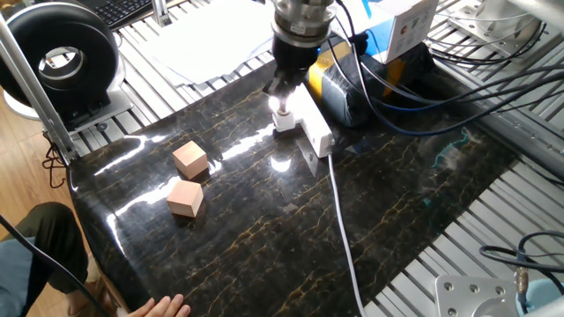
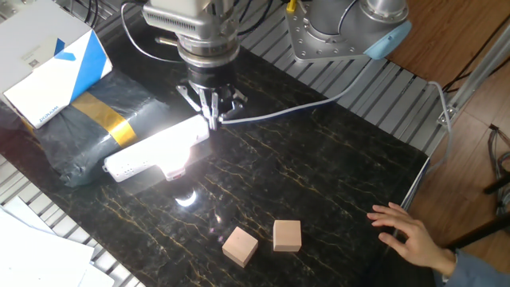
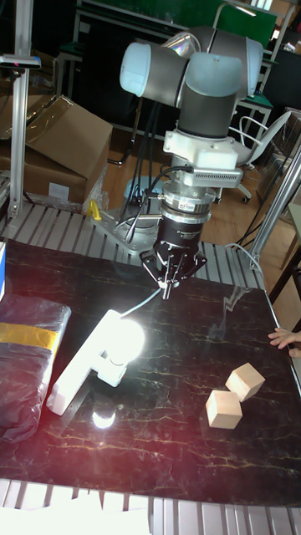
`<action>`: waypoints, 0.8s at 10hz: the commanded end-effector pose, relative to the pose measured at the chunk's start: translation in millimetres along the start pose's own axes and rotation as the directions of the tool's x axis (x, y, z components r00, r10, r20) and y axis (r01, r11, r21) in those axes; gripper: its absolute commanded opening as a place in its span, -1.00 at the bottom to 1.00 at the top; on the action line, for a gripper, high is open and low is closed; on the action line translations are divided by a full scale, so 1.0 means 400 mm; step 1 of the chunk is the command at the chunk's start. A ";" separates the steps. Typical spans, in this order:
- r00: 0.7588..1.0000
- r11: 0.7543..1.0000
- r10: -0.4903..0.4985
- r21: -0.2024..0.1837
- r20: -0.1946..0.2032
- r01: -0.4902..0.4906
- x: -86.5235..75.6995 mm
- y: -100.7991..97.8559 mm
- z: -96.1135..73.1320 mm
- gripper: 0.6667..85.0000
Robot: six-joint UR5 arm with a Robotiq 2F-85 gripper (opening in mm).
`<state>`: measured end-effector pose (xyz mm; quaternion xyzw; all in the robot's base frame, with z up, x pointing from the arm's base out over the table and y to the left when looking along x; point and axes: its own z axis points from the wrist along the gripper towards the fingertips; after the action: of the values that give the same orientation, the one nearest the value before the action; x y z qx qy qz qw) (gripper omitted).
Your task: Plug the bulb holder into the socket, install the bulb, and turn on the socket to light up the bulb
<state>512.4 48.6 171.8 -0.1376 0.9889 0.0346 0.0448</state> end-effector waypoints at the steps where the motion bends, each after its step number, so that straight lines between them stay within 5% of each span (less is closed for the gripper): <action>1: 0.985 0.999 0.011 0.038 -0.174 -0.005 0.102 -0.026 -0.029 -0.99; 3: 0.980 0.999 0.032 0.021 -0.194 -0.029 0.034 -0.001 -0.108 -0.99; 4: 0.988 0.999 0.036 0.037 -0.151 -0.030 -0.019 -0.002 -0.124 -0.99; 6: 0.997 0.999 0.049 0.024 -0.063 -0.047 -0.095 0.000 -0.101 -0.99; 8: 0.996 0.997 0.072 0.009 -0.044 -0.072 -0.117 0.000 -0.089 -0.99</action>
<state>534.4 49.0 208.8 -0.1158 0.9932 0.0148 0.0033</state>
